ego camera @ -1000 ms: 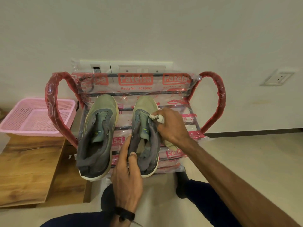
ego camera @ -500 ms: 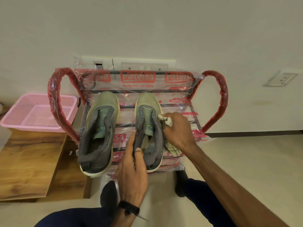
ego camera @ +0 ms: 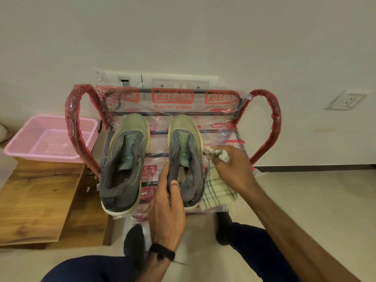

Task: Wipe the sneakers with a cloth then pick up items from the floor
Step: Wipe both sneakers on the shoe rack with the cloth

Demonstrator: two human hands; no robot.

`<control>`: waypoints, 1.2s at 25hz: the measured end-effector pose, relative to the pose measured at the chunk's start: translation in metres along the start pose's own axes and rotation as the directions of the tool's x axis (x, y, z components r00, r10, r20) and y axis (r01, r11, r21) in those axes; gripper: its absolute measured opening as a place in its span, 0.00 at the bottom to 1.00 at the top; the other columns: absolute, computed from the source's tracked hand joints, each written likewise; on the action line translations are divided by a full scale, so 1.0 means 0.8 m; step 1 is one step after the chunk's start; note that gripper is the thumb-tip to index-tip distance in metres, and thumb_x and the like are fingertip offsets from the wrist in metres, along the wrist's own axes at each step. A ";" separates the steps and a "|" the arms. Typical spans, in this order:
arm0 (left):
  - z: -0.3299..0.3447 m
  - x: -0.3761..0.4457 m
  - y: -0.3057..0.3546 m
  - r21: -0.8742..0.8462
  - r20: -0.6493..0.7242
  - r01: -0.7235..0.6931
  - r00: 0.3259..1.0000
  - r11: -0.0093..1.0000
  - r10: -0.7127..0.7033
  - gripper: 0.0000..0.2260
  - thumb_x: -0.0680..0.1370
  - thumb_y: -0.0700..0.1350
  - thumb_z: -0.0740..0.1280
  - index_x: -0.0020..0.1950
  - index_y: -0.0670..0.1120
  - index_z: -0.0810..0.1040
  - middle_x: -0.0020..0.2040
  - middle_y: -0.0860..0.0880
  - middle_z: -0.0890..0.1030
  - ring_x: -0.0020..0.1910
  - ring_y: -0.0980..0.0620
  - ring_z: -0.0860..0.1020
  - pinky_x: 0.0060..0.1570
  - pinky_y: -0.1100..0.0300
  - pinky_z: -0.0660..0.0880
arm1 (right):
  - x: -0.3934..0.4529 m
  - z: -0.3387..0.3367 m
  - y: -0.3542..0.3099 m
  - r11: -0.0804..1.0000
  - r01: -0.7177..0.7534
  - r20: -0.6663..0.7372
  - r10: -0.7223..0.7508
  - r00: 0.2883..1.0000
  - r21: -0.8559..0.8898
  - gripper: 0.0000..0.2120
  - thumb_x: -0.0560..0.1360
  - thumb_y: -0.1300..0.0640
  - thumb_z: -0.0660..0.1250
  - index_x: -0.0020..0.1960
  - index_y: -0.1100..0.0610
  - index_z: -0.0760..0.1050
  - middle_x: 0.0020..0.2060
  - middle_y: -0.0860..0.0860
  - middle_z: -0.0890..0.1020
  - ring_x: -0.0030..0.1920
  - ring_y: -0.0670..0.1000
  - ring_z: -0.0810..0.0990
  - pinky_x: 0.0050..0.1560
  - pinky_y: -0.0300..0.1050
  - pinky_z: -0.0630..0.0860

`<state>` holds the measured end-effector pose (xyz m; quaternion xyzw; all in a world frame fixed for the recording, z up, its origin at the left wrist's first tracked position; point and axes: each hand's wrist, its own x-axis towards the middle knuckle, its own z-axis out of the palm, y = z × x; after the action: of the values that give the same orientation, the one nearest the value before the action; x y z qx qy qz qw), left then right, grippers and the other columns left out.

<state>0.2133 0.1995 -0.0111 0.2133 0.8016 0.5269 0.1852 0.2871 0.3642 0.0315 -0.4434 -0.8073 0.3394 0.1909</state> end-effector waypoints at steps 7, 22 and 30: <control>0.001 0.001 -0.006 -0.013 -0.096 0.010 0.995 1.000 -0.011 0.24 0.80 0.55 0.52 0.77 0.62 0.64 0.68 0.55 0.77 0.62 0.50 0.77 0.58 0.53 0.72 | -0.052 0.037 -0.009 0.982 0.188 -0.061 -0.188 0.980 -0.002 0.12 0.76 0.61 0.68 0.59 0.56 0.82 0.48 0.50 0.80 0.48 0.46 0.77 0.46 0.26 0.66; -0.030 -0.012 0.008 0.337 0.058 -0.207 0.978 0.918 0.199 0.28 0.80 0.69 0.54 0.77 0.59 0.63 0.73 0.53 0.72 0.69 0.51 0.73 0.63 0.51 0.73 | -0.108 0.048 0.015 0.946 0.184 -0.249 -0.116 0.961 0.268 0.20 0.77 0.69 0.67 0.66 0.55 0.79 0.53 0.48 0.80 0.55 0.42 0.79 0.53 0.27 0.71; -0.043 0.003 0.004 0.352 0.153 -0.569 0.818 0.743 0.554 0.11 0.79 0.51 0.70 0.60 0.50 0.84 0.58 0.51 0.84 0.65 0.56 0.76 0.58 0.56 0.77 | -0.115 0.069 0.010 0.941 0.077 -0.285 0.020 0.958 0.328 0.20 0.75 0.70 0.68 0.64 0.55 0.80 0.52 0.46 0.80 0.53 0.37 0.77 0.54 0.29 0.75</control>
<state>0.1941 0.1753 0.0043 0.4865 0.7832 0.3871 -0.0117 0.3075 0.2691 -0.0134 -0.4366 -0.7081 0.4019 0.3826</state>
